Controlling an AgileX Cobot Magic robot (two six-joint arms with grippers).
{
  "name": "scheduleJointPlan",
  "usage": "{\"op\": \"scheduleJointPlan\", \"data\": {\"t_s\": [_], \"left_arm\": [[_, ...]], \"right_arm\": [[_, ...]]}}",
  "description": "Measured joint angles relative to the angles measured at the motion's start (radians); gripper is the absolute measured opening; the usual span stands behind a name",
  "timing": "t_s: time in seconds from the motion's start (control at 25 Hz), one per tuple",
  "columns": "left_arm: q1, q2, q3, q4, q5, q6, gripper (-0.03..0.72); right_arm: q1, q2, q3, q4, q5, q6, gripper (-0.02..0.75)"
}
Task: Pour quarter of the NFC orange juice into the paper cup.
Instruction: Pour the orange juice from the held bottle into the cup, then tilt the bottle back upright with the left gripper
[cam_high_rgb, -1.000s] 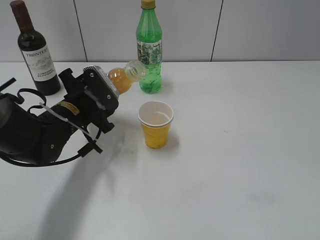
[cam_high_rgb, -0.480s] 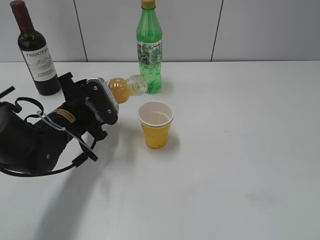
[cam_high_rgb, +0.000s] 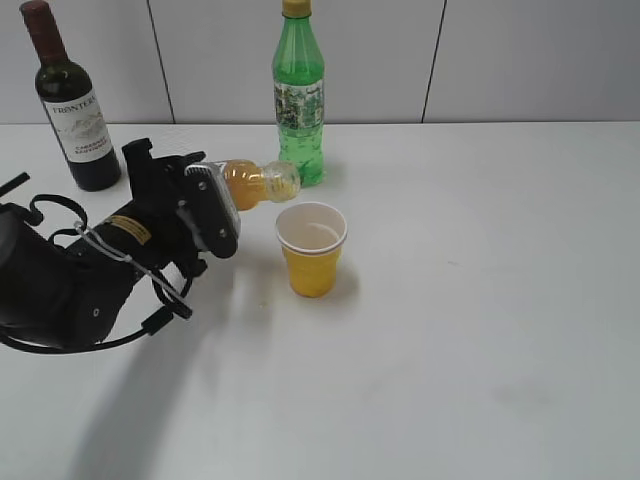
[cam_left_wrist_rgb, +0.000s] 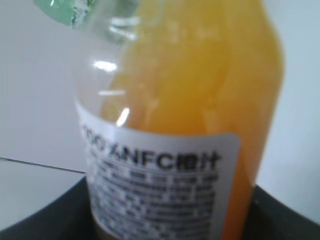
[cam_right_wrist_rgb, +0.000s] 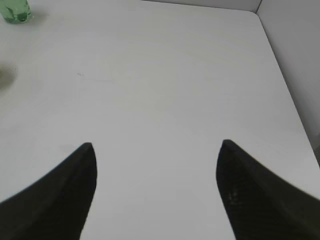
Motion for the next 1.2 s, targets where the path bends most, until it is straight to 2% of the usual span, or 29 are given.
{"op": "scheduleJointPlan", "data": {"t_s": [0.48,0.72,1.2], "left_arm": [[0.0,0.0,0.0,0.03,-0.025,0.116,0.445],[0.0,0.0,0.0,-0.002,-0.026,0.158,0.445],[0.0,0.0,0.0,-0.014,-0.026,0.166,0.445]], "right_arm": [[0.0,0.0,0.0,0.0,0.0,0.0,0.592],[0.0,0.0,0.0,0.0,0.0,0.0,0.592],[0.0,0.0,0.0,0.0,0.0,0.0,0.592]]}}
